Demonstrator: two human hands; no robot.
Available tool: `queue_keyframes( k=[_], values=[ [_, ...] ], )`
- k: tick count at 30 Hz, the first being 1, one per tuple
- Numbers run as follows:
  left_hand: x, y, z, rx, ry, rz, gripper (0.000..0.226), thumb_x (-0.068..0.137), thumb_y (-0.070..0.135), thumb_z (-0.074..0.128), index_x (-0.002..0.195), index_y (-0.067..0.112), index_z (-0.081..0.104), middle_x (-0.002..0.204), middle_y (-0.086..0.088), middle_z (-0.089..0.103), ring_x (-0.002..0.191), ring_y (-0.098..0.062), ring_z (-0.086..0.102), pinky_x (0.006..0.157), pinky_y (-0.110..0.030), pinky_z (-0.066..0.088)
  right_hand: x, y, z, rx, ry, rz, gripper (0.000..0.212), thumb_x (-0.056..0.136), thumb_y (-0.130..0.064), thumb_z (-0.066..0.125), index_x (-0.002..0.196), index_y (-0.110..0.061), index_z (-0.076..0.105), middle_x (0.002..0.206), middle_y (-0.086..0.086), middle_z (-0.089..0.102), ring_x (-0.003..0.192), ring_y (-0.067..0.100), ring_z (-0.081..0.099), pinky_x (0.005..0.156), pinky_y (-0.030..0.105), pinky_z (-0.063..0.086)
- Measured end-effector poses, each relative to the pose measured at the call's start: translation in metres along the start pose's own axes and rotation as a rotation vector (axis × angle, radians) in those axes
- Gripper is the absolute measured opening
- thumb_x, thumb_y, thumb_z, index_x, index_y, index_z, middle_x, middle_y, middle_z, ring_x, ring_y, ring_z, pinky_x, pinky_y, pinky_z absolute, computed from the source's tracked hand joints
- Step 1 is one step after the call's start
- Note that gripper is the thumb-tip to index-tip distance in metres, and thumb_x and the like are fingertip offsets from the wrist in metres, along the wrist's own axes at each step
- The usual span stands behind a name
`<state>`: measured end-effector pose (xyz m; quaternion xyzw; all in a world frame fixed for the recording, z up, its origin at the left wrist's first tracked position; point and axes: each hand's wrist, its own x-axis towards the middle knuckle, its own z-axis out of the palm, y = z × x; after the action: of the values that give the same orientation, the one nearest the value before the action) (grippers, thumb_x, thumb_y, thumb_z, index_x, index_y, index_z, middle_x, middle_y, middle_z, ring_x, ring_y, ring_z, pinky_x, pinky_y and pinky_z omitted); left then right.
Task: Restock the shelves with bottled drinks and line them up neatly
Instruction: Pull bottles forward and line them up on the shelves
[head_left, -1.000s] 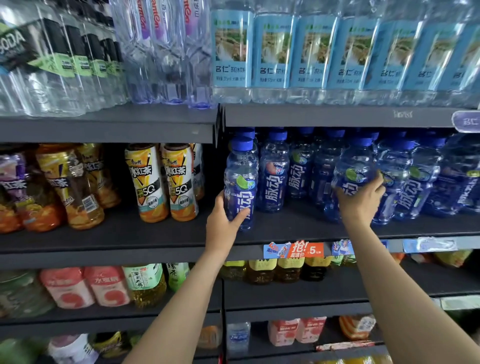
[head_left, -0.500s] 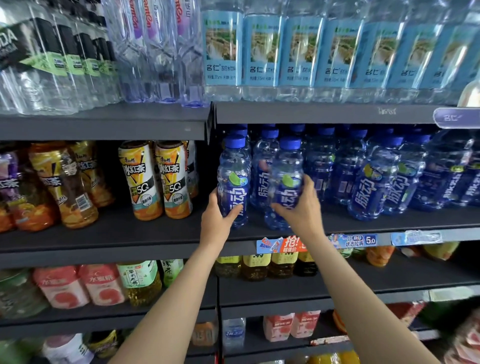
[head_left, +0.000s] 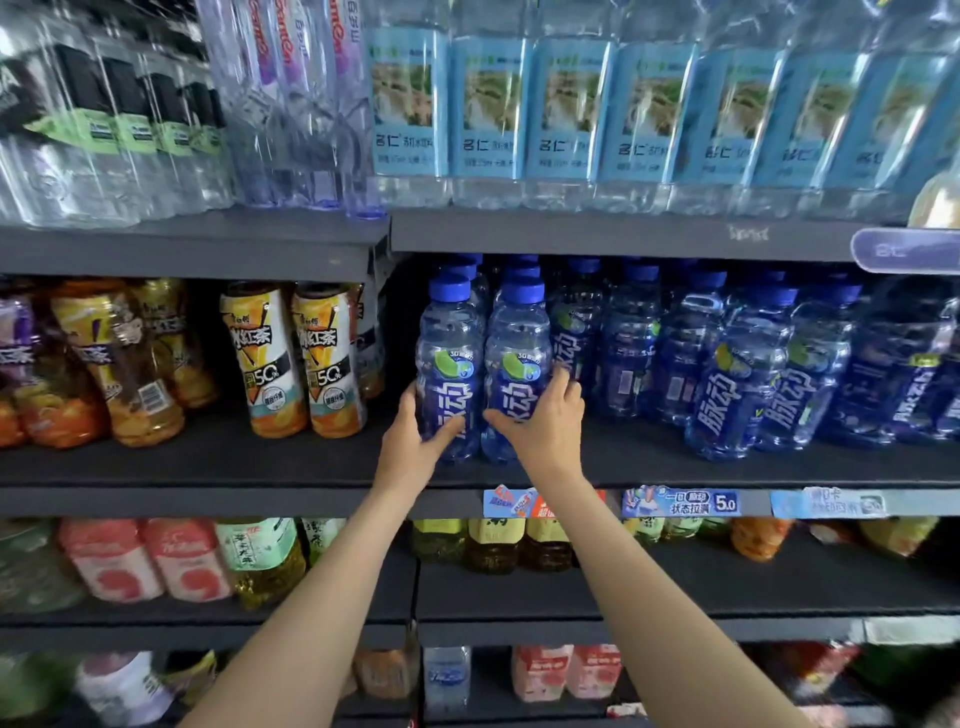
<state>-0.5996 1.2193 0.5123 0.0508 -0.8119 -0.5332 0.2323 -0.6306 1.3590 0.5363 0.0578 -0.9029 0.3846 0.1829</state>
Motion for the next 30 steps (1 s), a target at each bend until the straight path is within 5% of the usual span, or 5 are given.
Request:
queue_keyframes(
  k=[6, 11, 18, 21, 30],
  values=[
    [-0.012, 0.007, 0.013, 0.001, 0.134, -0.018, 0.072, 0.086, 0.031, 0.062, 0.145, 0.016, 0.024, 0.142, -0.002, 0.043, 0.121, -0.006, 0.041, 0.094, -0.019, 0.032, 0.016, 0.019, -0.037, -0.02, -0.11, -0.165, 0.09, 0.074, -0.05, 0.071, 0.139, -0.004, 0.029, 0.134, 0.016, 0.034, 0.125, 0.032, 0.033, 0.099, 0.043, 0.037],
    [-0.034, 0.048, 0.07, 0.237, 0.625, 0.421, 0.034, 0.084, 0.021, 0.052, 0.112, 0.002, 0.049, 0.111, -0.016, 0.051, 0.105, -0.024, 0.044, 0.092, -0.027, 0.034, 0.039, 0.072, -0.109, -0.09, 0.555, -0.306, 0.056, 0.075, -0.014, 0.071, 0.122, 0.005, 0.047, 0.124, 0.028, 0.045, 0.106, 0.043, 0.045, 0.091, 0.047, 0.037],
    [-0.025, 0.085, 0.134, 0.216, 0.617, 0.321, 0.038, 0.08, 0.019, 0.057, 0.114, 0.004, 0.048, 0.113, -0.014, 0.046, 0.105, -0.026, 0.043, 0.089, -0.034, 0.037, 0.089, 0.087, -0.1, -0.316, -0.019, -0.284, 0.085, 0.093, -0.023, 0.055, 0.144, 0.007, -0.006, 0.154, 0.022, 0.0, 0.143, 0.033, 0.007, 0.116, 0.038, 0.012],
    [-0.03, 0.071, 0.12, 0.226, 0.588, 0.214, 0.048, 0.081, 0.012, 0.066, 0.123, 0.005, 0.043, 0.123, -0.015, 0.039, 0.114, -0.029, 0.042, 0.091, -0.029, 0.038, 0.114, 0.071, -0.093, -0.57, 0.031, -0.247, 0.085, 0.094, -0.034, 0.051, 0.143, 0.01, -0.003, 0.152, 0.023, 0.013, 0.139, 0.036, 0.019, 0.112, 0.045, 0.016],
    [-0.034, 0.041, 0.115, 0.358, 0.438, -0.016, 0.073, 0.081, 0.029, 0.069, 0.137, 0.003, 0.03, 0.133, -0.014, 0.035, 0.126, -0.027, 0.033, 0.1, -0.034, 0.034, 0.096, 0.06, -0.091, -0.178, 0.043, -0.172, 0.087, 0.075, -0.039, 0.074, 0.136, -0.002, 0.025, 0.135, 0.02, 0.031, 0.122, 0.041, 0.038, 0.099, 0.042, 0.036]
  ],
)
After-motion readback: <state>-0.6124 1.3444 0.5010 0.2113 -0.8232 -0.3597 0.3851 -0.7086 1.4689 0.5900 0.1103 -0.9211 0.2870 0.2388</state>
